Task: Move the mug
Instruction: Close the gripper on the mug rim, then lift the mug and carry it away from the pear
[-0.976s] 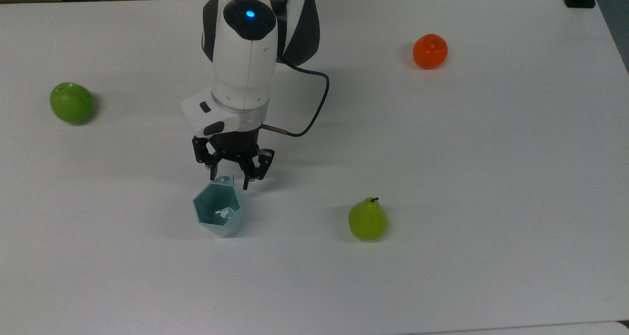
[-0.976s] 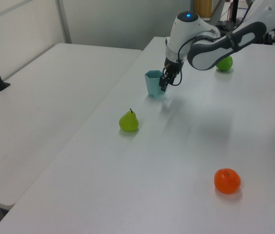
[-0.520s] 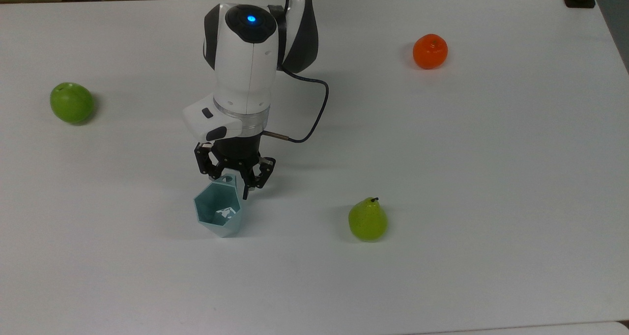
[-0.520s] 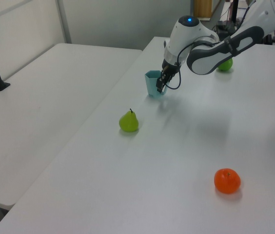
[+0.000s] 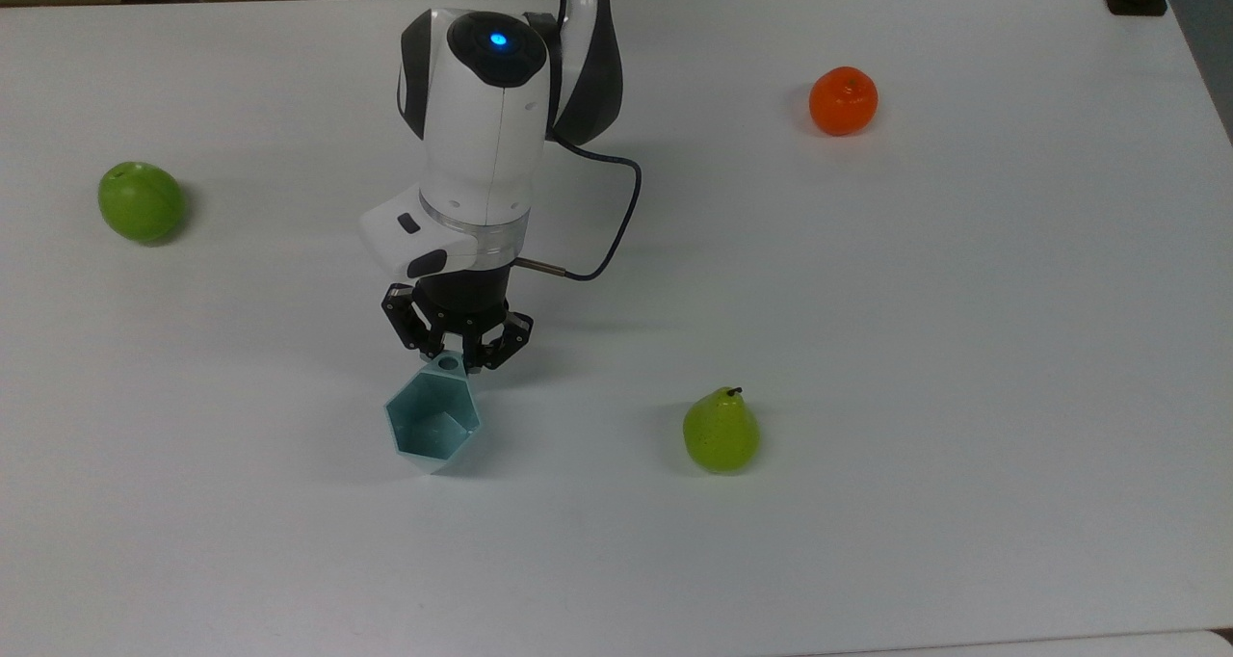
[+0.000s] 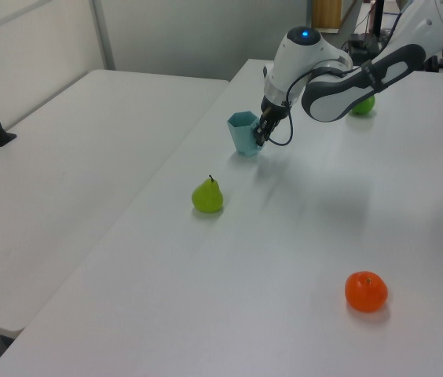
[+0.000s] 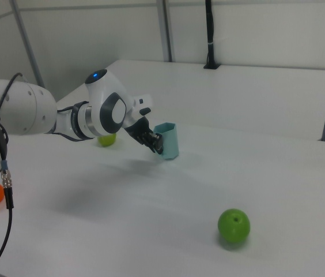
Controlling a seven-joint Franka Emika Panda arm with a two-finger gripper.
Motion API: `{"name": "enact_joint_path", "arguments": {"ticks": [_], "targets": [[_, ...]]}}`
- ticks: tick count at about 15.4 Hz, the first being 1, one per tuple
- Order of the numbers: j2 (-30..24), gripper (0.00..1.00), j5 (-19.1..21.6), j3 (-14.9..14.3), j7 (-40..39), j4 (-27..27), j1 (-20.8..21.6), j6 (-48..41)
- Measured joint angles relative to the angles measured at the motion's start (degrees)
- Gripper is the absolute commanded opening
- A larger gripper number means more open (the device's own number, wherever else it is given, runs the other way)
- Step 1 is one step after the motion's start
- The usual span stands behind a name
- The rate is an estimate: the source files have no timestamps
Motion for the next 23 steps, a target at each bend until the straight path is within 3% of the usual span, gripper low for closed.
{"name": "enact_joint_path", "arguments": {"ticks": [9,15,19,23], "targets": [[-0.5,0.00,-0.1,-0.1,0.0,0.8,-0.3,0.0],[-5.6,0.00,1.6,-0.1,0.0,0.8,-0.7,-0.4],[-11.4,0.00,6.8,0.0,-0.6,0.6,-0.6,-6.3],[-18.8,0.00,15.1,0.1,-9.0,0.3,-0.3,-17.7]]}}
